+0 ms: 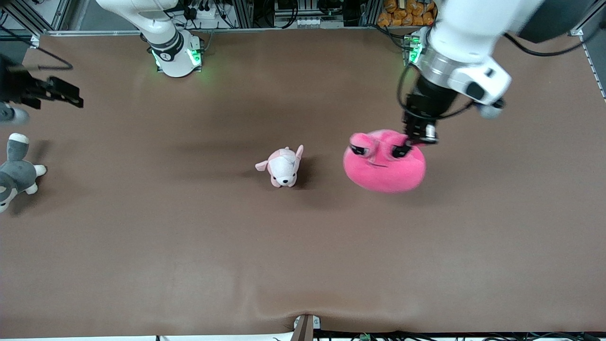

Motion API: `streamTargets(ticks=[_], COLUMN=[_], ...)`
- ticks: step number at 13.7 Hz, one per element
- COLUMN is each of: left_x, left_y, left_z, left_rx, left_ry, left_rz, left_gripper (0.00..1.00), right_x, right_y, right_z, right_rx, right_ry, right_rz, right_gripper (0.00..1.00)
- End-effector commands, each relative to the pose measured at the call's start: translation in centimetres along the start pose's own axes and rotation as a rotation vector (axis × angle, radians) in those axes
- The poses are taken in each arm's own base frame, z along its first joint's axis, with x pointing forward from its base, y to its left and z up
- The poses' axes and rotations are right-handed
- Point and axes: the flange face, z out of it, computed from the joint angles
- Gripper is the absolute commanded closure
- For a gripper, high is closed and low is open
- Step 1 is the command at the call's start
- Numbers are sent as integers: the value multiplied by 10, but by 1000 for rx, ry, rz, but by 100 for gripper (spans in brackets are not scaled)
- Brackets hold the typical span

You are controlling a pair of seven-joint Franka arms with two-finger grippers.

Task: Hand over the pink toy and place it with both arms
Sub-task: 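Carry the pink plush with the left gripper toward the table middle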

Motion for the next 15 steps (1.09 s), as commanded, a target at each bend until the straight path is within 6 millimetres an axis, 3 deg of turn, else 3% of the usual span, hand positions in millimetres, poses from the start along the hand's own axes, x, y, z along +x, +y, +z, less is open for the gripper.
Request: streamTargets(ticks=[1, 5, 9, 12, 15], left_x=[-40, -95, -143, -163, -163], left_y=[7, -2, -18, -32, -27], left_z=[0, 16, 32, 42, 55], left_rx=[-3, -47, -145, -161, -162], left_ry=[-32, -64, -118, -124, -124], left_rz=[-46, -124, -170, -162, -178], left_gripper=[100, 100, 100, 100, 100], right_x=[29, 28, 30, 39, 51], right_y=[12, -13, -47, -93, -148], right_z=[37, 24, 20, 14, 13], right_rx=[-30, 27, 266, 397, 449], right_ry=[-135, -108, -170, -229, -253], right_rz=[13, 61, 394, 644, 877], right_gripper=[0, 0, 0, 0, 0])
